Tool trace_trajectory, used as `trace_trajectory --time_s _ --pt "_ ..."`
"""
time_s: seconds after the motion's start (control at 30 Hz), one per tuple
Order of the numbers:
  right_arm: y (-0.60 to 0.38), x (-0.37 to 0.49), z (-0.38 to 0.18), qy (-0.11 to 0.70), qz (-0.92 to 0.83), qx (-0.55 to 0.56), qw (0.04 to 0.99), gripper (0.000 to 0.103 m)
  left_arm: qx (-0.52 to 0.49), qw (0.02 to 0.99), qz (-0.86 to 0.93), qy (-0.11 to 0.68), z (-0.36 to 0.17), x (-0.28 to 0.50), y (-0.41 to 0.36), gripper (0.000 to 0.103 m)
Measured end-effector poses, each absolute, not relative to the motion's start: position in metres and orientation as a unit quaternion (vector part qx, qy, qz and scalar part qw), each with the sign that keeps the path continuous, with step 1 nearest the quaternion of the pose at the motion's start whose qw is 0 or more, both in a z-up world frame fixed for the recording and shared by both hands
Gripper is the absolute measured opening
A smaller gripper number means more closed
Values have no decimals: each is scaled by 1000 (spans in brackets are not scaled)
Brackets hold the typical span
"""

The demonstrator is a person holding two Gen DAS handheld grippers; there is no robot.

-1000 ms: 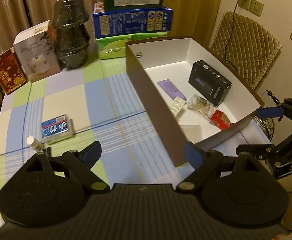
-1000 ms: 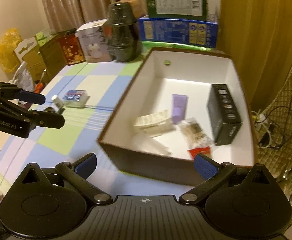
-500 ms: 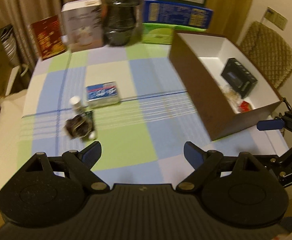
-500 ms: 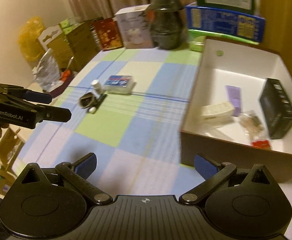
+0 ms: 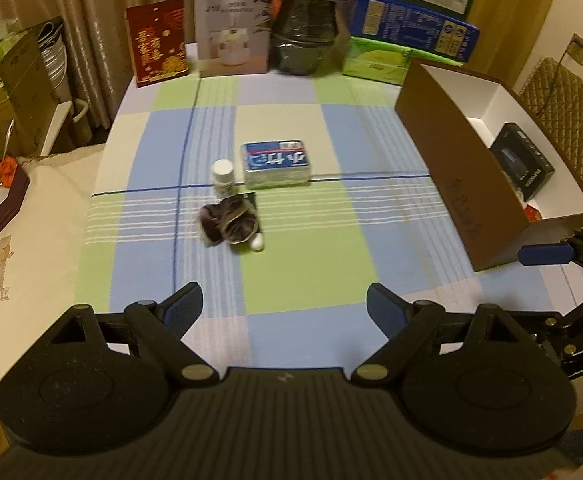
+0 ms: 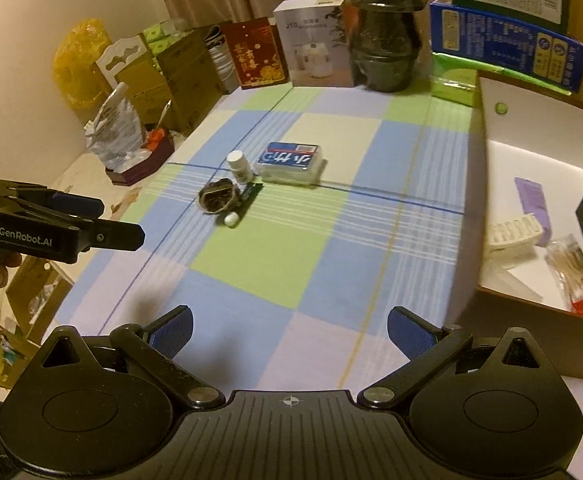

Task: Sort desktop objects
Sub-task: 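Move both tools back over the remaining items on the table, then grasp the brown fabric scrunchie with the left gripper while the right reaches the green tube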

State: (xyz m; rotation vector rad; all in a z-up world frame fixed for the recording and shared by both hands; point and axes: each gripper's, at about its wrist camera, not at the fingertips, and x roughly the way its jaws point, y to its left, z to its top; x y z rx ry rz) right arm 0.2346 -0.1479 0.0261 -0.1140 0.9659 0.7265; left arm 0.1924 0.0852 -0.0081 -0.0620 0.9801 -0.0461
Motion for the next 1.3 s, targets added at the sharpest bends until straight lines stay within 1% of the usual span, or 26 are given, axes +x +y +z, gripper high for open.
trace_trajectory --time_s 0.63,0.83,1.03,1.3 --pt "-94 255 -6 454 293 -50 840 101 -21 872 -16 489 -37 214 130 85" --pt "-79 272 -16 442 262 -35 857 101 -11 871 -28 491 -55 234 137 82" --pt "-66 289 -28 438 238 -26 867 101 -6 876 -43 480 -68 263 141 81" --pt "-56 312 -46 446 204 -20 871 100 8 872 -53 487 -88 298 141 80"
